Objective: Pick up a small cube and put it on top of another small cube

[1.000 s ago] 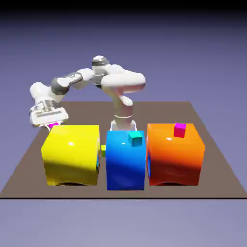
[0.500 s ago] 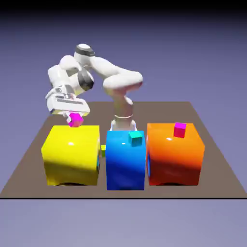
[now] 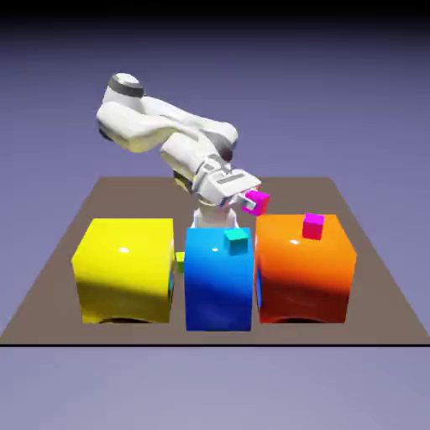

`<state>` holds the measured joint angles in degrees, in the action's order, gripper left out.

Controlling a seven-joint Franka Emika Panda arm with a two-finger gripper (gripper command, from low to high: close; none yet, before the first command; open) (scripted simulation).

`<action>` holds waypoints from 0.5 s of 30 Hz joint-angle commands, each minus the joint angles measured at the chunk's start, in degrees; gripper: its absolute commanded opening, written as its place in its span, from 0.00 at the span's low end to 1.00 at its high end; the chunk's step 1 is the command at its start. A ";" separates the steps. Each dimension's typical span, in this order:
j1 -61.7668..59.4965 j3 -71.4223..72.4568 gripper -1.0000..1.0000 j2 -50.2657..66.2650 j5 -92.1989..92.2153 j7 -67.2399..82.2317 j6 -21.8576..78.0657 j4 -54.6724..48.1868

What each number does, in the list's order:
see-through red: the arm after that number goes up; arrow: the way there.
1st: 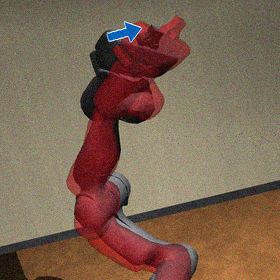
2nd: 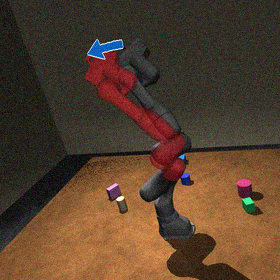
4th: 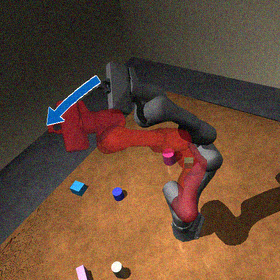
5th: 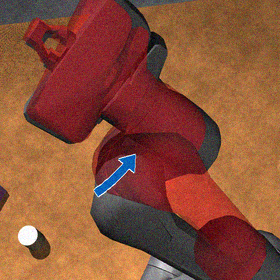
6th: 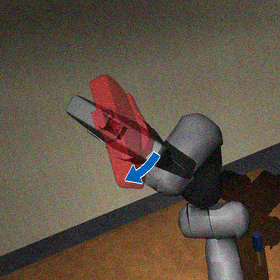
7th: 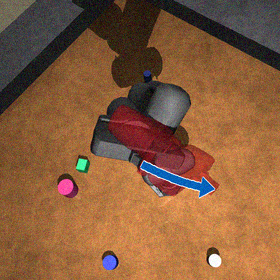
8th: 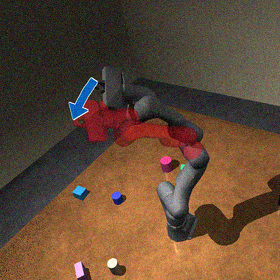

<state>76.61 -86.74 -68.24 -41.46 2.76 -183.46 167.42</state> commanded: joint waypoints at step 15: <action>26.42 -10.08 0.00 6.69 8.20 0.60 -20.25 -0.68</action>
<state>103.04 -96.82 -61.55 -33.31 3.32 -203.67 166.74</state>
